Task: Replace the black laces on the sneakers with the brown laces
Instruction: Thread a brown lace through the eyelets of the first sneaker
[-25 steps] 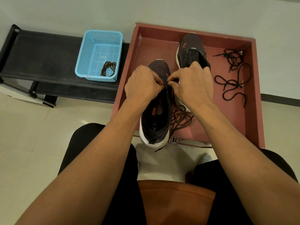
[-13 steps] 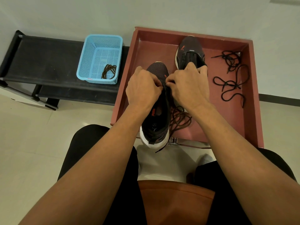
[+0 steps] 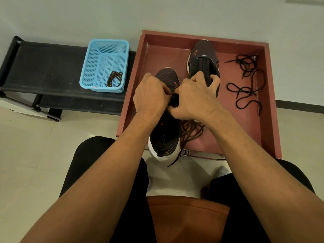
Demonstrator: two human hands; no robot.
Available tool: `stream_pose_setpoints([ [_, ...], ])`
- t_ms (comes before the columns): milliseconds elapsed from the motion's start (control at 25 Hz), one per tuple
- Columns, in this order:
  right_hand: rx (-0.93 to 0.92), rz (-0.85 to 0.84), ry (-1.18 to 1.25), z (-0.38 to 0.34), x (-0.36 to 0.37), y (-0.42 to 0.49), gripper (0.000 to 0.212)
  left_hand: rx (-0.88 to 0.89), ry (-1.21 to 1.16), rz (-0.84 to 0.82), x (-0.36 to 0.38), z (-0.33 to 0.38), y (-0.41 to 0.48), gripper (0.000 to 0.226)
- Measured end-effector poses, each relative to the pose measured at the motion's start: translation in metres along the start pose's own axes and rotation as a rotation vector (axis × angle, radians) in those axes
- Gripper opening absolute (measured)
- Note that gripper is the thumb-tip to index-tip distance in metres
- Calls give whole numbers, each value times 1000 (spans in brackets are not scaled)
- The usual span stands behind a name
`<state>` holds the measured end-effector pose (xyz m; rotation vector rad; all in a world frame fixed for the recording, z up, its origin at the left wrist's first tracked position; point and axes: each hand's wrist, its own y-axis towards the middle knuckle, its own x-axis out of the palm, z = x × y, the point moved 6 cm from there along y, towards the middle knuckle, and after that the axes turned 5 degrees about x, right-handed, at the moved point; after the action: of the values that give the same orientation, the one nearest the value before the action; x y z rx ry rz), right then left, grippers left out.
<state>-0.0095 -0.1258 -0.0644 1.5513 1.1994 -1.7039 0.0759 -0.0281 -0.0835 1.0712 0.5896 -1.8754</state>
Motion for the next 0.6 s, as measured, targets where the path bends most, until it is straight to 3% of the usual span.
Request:
stream_pose_setpoints([
  [200,18,113,-4,-10,-1,-7,13,-1,58,6,0,5,-3,9],
  [400,3,74,-15,-10,0,-10,24,98,126,-27,3,12,0,16],
  [560,-1,125,-1,-6,0,-8,6,149,138,-81,-2,12,10,22],
  [600,-2,150,-1,-5,0,-7,16,149,136,-88,-5,11,13,21],
])
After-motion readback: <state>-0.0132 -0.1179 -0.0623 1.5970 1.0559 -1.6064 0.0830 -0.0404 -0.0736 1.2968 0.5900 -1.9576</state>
